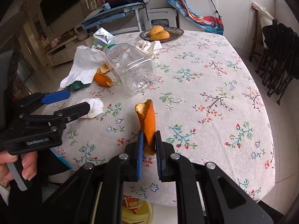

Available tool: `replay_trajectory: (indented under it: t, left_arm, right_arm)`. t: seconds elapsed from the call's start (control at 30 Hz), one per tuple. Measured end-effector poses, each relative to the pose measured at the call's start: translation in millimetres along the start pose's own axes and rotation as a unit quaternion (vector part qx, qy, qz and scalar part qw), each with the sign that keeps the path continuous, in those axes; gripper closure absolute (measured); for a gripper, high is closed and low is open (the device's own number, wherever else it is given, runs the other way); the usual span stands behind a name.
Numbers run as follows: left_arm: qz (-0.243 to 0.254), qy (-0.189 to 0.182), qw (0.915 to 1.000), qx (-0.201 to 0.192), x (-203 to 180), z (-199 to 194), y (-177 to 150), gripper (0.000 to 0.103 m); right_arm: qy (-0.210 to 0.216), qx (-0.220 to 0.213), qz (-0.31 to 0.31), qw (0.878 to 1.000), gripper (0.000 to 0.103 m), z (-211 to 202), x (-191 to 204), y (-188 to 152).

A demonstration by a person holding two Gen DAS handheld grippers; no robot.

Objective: Collect trash
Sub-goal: 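Grasp the crumpled white tissue with the left tool while the right tool holds the peel, then lower the peel and tissue into the yellow basin and open both tools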

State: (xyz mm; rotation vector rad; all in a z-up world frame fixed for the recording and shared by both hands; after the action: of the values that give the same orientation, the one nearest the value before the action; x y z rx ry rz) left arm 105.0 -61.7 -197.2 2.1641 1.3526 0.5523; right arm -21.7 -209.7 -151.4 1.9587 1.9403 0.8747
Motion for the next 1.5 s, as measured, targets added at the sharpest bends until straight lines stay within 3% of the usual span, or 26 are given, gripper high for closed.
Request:
replay_trajectory:
  t: [0.07,0.17,0.23,0.3,0.4,0.83,1.5]
  left_arm:
    - [-0.003,-0.001,1.0,0.009,-1,10,0,0.029]
    - [-0.002,-0.012,0.9997,0.022,-3,22,-2,0.048]
    - [0.009,-0.006,0.9998,0.016,-5,23,-2,0.055]
    - [0.009,-0.009,0.9998,0.012,-5,23,-1,0.072]
    - [-0.014,-0.016,0.9998,0.006,3,17,-3,0.077]
    - [-0.048,0.053,0.996,-0.054,32,-51,-19,0.077]
    - [-0.066,0.091,0.9892,-0.095,43,-93,-32,0.077]
  right_arm:
    - [0.005,0.0,0.01,1.0,0.09,1,-3,1]
    - [0.013,0.0,0.021,1.0,0.09,2,-6,2]
    - [0.018,0.0,0.025,1.0,0.09,2,-6,2]
    - [0.022,-0.002,0.027,0.999,0.09,2,-6,2]
    - [0.03,-0.011,0.025,0.999,0.09,-3,-3,3]
    - [0.069,-0.057,0.015,0.996,0.09,-24,19,5]
    - [0.096,-0.09,0.006,0.991,0.09,-42,40,-3]
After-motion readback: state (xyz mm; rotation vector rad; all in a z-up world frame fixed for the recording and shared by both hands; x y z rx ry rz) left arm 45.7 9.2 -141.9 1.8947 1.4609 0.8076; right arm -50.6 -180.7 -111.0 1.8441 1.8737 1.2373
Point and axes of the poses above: each gripper's, at about its wrist camera, not at the fingertips, and z roughly the way its jaws point, x to its left, y to its top, the point moved 4 cm from there along z, roughly the way its jaws point, and after that the axes turned 7 degrees about z, right-handed, at the moved point
